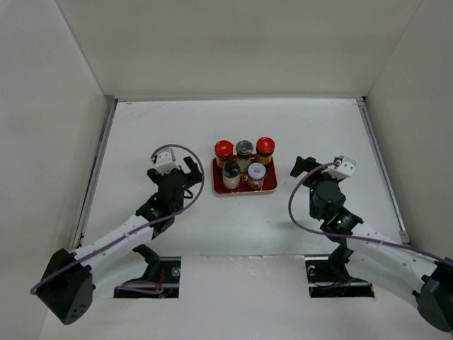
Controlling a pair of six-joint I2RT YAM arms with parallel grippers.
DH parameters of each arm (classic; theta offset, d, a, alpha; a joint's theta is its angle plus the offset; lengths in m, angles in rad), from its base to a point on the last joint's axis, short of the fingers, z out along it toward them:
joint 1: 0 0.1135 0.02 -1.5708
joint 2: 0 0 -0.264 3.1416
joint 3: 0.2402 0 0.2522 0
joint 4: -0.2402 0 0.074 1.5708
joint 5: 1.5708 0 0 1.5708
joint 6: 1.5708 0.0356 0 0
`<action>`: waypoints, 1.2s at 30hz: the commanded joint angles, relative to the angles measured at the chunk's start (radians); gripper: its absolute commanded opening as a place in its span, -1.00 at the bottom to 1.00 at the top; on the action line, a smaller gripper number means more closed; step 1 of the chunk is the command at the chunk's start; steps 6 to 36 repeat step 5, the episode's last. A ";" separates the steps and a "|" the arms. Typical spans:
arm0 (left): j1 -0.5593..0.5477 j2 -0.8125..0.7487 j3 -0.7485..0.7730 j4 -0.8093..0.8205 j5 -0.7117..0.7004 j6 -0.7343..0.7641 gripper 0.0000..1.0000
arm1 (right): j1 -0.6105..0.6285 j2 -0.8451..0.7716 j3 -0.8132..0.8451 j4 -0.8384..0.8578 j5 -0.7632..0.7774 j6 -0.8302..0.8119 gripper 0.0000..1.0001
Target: Organize the condiment bottles
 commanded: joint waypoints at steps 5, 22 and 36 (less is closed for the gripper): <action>-0.083 0.042 0.083 -0.022 -0.005 -0.018 1.00 | 0.001 -0.001 -0.003 0.045 0.015 0.020 1.00; -0.083 0.042 0.083 -0.022 -0.005 -0.018 1.00 | 0.001 -0.001 -0.003 0.045 0.015 0.020 1.00; -0.083 0.042 0.083 -0.022 -0.005 -0.018 1.00 | 0.001 -0.001 -0.003 0.045 0.015 0.020 1.00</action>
